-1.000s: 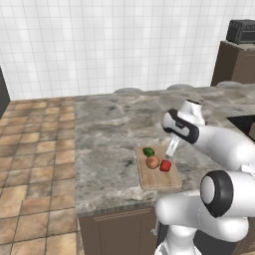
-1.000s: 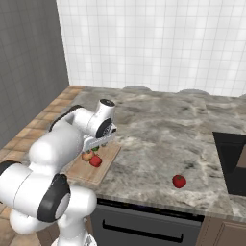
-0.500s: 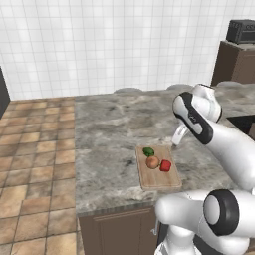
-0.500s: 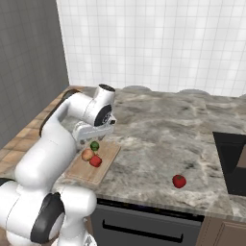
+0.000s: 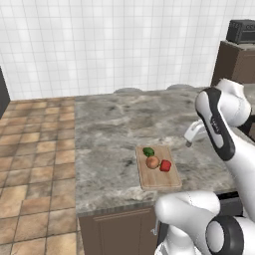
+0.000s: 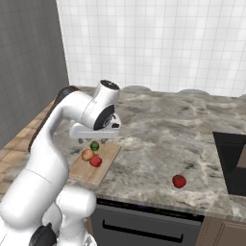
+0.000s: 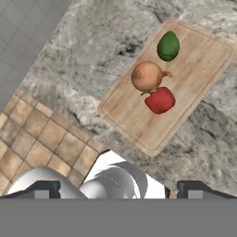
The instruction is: Place the avocado, onion, tomato, and bell pepper on the cutting board.
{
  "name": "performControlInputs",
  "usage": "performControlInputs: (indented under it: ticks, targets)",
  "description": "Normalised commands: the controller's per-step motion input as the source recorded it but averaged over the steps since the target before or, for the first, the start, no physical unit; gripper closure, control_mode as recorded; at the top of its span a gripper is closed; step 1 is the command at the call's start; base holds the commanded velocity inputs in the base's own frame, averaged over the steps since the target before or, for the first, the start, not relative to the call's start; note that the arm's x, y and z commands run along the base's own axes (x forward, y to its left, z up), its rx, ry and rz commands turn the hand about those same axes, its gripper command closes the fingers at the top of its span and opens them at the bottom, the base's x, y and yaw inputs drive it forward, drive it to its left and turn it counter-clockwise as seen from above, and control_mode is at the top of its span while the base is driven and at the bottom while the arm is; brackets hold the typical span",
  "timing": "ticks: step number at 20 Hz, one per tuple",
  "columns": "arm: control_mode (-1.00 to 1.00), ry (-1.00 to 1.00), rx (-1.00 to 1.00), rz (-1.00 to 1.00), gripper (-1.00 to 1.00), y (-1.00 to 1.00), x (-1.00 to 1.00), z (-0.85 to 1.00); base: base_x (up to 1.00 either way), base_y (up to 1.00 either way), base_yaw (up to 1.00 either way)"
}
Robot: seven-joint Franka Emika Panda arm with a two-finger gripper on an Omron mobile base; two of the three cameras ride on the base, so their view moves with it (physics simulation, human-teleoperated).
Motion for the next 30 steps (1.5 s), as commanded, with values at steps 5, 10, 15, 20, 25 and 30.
performControlInputs:
  ticks: [5, 10, 15, 20, 25, 30]
  targets:
    - [-1.00, -0.14, -0.06, -0.25, -1.00, -0.37, -0.55, 0.29, 0.00, 0.00, 0.00]
    - [-1.00, -0.43, -0.25, -0.16, -1.00, -0.24, -0.39, 0.23, 0.00, 0.00, 0.00]
    - [-1.00, -0.34, -0.25, -0.24, -1.00, -0.22, -0.24, 0.31, 0.00, 0.00, 0.00]
    - [-1.00, -0.08, -0.12, -0.34, -1.00, -0.46, -0.30, 0.57, 0.00, 0.00, 0.00]
    - [-1.00, 0.11, -0.01, -0.38, -1.00, -0.60, -0.11, 0.70, 0.00, 0.00, 0.00]
    - [-1.00, 0.11, 0.00, -0.21, -1.00, -0.42, 0.00, 0.55, 0.00, 0.00, 0.00]
